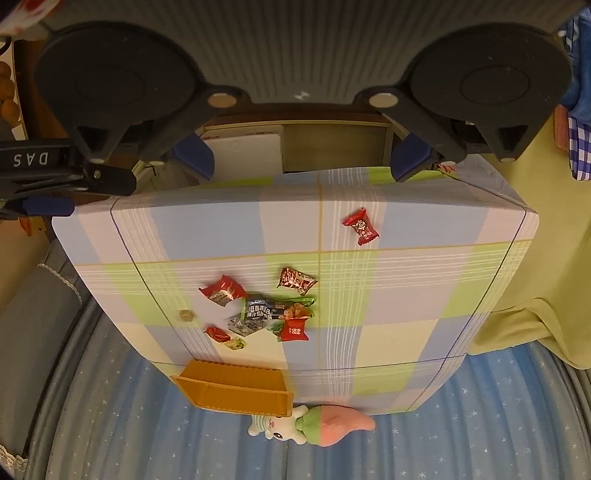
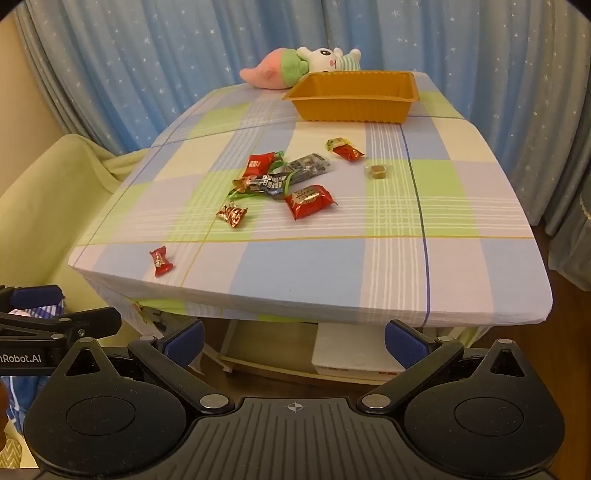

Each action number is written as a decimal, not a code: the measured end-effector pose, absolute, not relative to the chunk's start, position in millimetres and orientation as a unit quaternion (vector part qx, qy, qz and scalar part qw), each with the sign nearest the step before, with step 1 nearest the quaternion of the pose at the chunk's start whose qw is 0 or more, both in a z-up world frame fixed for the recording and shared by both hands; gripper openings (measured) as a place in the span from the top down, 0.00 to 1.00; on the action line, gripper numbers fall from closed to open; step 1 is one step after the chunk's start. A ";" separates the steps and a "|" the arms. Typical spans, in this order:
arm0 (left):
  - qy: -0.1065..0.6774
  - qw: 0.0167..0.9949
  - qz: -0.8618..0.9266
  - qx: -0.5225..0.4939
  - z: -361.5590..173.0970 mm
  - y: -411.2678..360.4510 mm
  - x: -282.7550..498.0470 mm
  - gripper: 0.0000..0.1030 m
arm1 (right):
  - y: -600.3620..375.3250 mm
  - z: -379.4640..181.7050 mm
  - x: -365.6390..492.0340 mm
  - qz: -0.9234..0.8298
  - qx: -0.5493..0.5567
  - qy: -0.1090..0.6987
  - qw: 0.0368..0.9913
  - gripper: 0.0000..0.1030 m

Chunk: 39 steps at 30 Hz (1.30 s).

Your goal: Organize snacks

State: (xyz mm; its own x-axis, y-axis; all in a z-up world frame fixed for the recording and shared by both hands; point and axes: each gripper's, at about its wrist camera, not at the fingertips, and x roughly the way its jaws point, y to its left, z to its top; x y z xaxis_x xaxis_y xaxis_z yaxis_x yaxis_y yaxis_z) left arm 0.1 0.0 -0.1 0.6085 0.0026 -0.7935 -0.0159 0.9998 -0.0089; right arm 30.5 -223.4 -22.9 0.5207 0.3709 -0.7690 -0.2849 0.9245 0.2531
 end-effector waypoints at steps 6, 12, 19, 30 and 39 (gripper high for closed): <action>0.443 0.896 0.003 -0.010 0.0 0.0 0.1 0.01 | -221.5 -22.9 31.5 0.188 0.047 0.450 0.872 0.00; 0.444 0.896 0.004 -0.010 -0.1 0.1 0.3 0.01 | -219.9 -22.7 32.4 0.189 0.047 0.450 0.872 0.00; 0.444 0.896 0.004 -0.011 0.0 0.1 0.2 0.01 | -218.2 -22.2 33.0 0.188 0.046 0.450 0.872 0.00; 0.444 0.896 0.006 -0.012 -1.7 -1.0 1.5 0.01 | -215.6 -22.2 34.9 0.189 0.044 0.449 0.872 0.00; 0.444 0.896 0.005 -0.013 -4.1 0.8 5.5 0.01 | -215.4 -22.7 36.7 0.188 0.044 0.450 0.872 0.00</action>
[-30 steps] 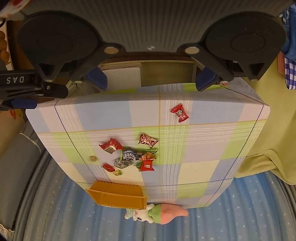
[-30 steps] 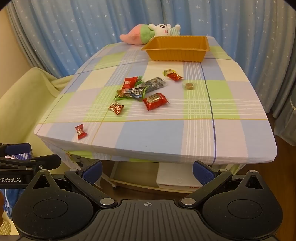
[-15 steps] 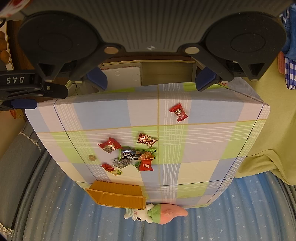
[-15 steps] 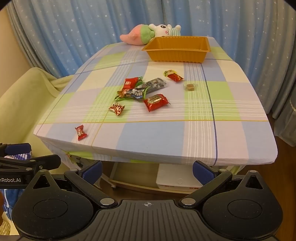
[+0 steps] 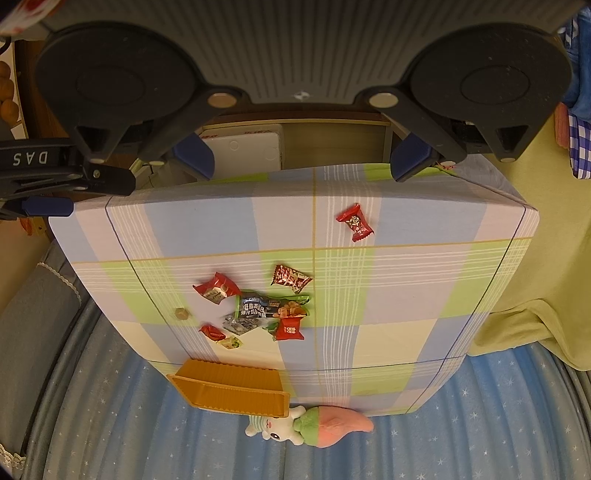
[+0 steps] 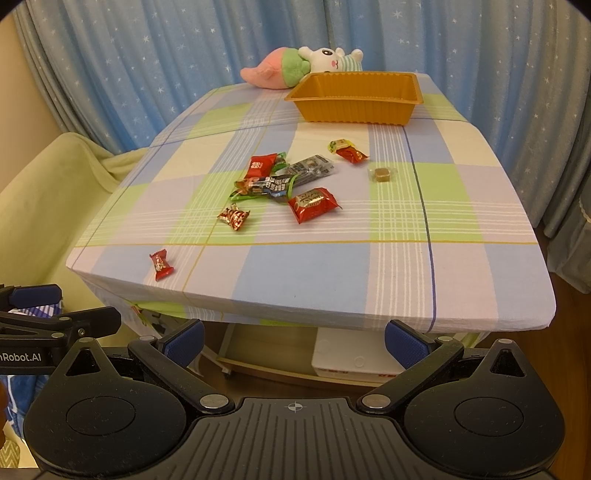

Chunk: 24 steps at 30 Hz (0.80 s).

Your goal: Organize snacks

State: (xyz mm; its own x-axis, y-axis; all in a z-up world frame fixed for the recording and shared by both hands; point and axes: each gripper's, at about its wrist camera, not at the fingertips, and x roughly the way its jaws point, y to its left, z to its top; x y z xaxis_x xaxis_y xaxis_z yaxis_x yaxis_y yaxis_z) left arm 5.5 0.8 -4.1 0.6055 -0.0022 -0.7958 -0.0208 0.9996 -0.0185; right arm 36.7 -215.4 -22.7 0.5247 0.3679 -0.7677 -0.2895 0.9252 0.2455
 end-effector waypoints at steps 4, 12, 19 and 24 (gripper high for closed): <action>0.444 0.896 0.005 -0.013 -2.9 2.1 5.1 0.01 | -215.0 -22.5 37.6 0.188 0.043 0.450 0.872 0.00; 0.446 0.895 0.006 -0.013 -1.5 4.3 4.4 0.01 | -214.6 -22.4 38.8 0.188 0.043 0.450 0.872 0.00; 0.447 0.895 0.006 -0.013 -1.9 4.4 5.0 0.01 | -214.4 -22.9 39.9 0.188 0.043 0.450 0.872 0.00; 0.447 0.895 0.005 -0.013 -2.0 4.4 4.9 0.01 | -212.5 -23.8 43.7 0.188 0.042 0.451 0.871 0.00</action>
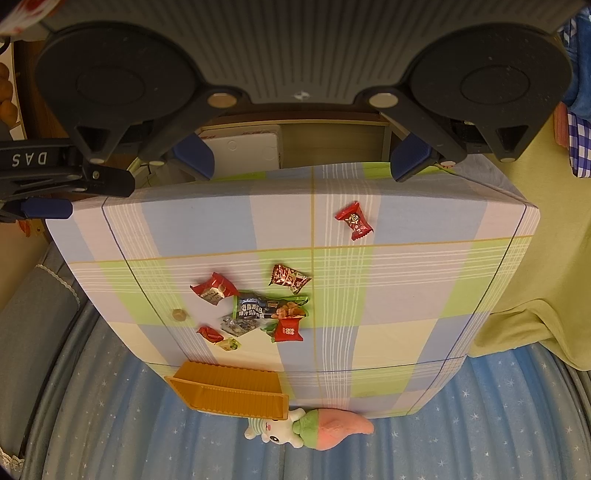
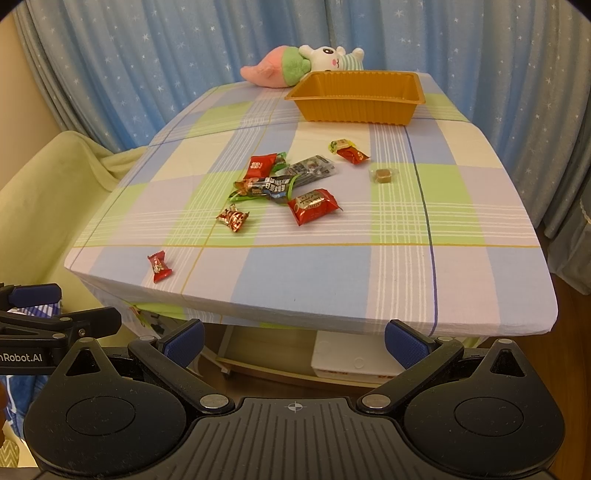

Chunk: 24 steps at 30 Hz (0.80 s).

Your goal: Organize snacks

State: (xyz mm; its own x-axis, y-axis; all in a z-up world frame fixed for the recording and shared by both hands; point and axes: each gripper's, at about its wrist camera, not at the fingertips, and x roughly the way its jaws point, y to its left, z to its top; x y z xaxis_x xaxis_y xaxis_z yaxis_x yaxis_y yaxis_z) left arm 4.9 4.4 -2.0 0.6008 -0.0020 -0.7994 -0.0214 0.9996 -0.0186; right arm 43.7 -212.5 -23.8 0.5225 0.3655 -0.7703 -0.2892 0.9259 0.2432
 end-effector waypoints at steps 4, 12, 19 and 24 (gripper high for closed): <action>0.447 0.895 0.006 -0.013 -2.2 4.3 4.9 0.01 | -212.1 -23.7 43.6 0.188 0.042 0.451 0.871 0.00; 0.447 0.894 0.006 -0.014 -3.0 5.4 5.9 0.01 | -207.1 -28.4 48.9 0.189 0.040 0.453 0.871 0.00; 0.449 0.893 0.006 -0.015 -5.1 7.6 7.5 0.01 | -206.9 -27.3 50.3 0.189 0.040 0.455 0.870 0.00; 0.452 0.892 0.007 -0.017 -7.2 11.2 12.2 0.01 | -205.3 -27.7 52.5 0.189 0.039 0.457 0.868 0.00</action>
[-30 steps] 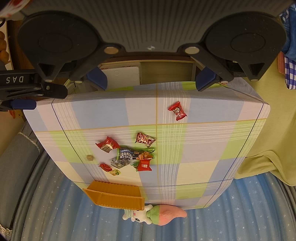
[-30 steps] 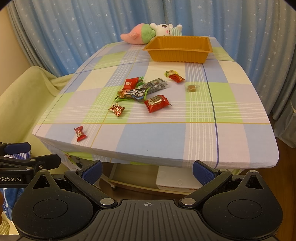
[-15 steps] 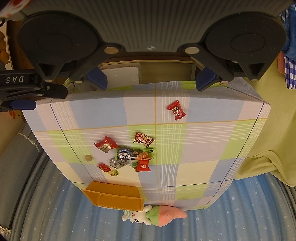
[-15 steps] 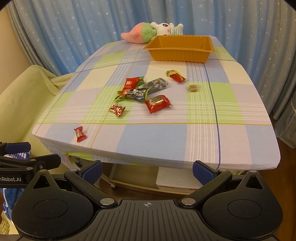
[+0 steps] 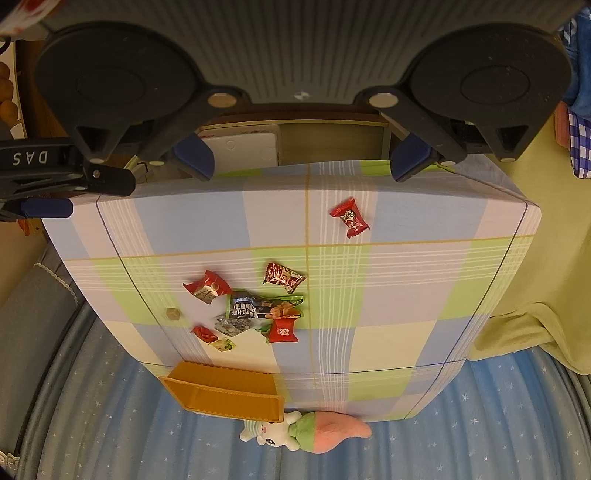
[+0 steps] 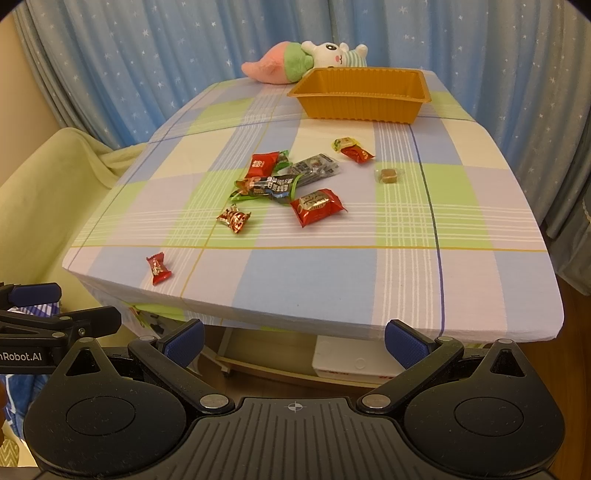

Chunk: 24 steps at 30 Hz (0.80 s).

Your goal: Organize snacks

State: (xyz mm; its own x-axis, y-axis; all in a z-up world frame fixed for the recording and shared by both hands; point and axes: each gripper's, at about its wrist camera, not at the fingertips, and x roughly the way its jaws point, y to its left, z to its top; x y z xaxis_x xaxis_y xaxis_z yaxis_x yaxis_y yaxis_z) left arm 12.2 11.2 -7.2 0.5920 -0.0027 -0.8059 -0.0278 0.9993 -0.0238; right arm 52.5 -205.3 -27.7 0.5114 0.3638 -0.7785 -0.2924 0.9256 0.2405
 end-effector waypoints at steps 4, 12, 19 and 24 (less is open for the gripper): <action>0.454 0.891 0.007 -0.018 -7.9 12.9 15.3 0.01 | -204.6 -28.0 54.0 0.189 0.039 0.458 0.867 0.00; 0.461 0.887 0.007 -0.029 -13.1 20.3 23.3 0.01 | -202.3 -31.3 61.4 0.188 0.044 0.466 0.864 0.00; 0.449 0.893 0.005 -0.035 -26.1 33.1 32.0 0.03 | -205.3 -36.9 72.1 0.174 0.056 0.471 0.863 0.00; 0.444 0.895 0.015 -0.036 -42.5 44.3 42.1 0.11 | -207.4 -41.4 78.8 0.162 0.062 0.477 0.862 0.00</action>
